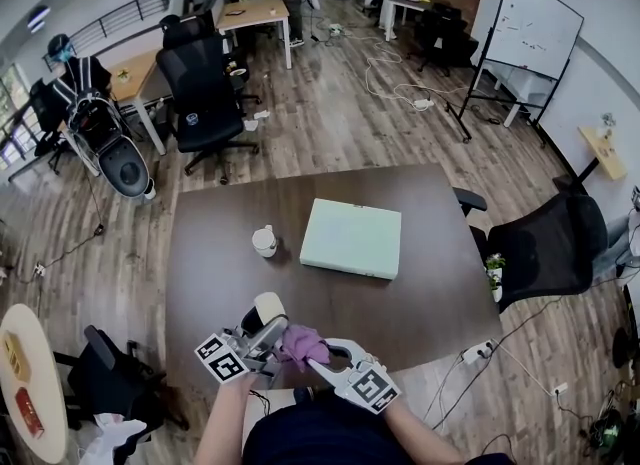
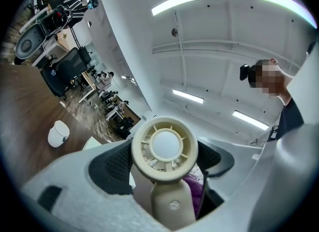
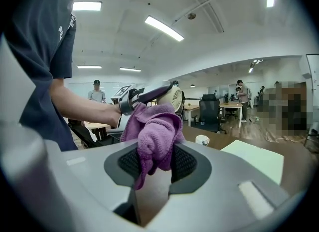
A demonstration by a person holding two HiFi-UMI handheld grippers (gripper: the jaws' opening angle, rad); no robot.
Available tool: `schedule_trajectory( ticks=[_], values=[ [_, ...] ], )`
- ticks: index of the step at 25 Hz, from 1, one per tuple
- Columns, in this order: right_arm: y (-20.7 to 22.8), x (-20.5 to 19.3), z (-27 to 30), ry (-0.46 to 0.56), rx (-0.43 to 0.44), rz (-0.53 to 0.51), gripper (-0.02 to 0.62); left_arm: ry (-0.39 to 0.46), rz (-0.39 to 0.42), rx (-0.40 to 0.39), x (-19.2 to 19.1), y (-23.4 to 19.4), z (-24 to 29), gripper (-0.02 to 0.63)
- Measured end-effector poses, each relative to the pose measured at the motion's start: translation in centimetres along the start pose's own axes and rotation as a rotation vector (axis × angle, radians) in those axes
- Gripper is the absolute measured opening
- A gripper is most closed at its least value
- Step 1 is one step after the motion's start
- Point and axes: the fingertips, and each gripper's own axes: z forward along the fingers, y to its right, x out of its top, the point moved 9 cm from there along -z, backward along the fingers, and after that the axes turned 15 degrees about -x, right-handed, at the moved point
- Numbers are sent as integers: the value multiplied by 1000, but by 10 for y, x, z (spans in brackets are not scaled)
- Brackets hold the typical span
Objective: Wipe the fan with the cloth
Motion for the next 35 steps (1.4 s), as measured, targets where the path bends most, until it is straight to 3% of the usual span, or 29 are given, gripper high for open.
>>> schedule_trajectory(
  ticks=[8, 22, 27, 35],
  values=[
    [0, -8, 15, -38, 6, 14, 129, 51, -6, -38, 11, 1, -3, 380],
    [-21, -9, 34, -68, 123, -15, 129, 133, -26, -85, 31, -7, -7, 380],
    [-16, -5, 36, -70, 95, -44, 129, 121, -60, -134, 27, -5, -6, 380],
    [-1, 11, 37, -41, 46, -66, 129, 28, -78, -215, 10, 4, 0, 380]
  ],
)
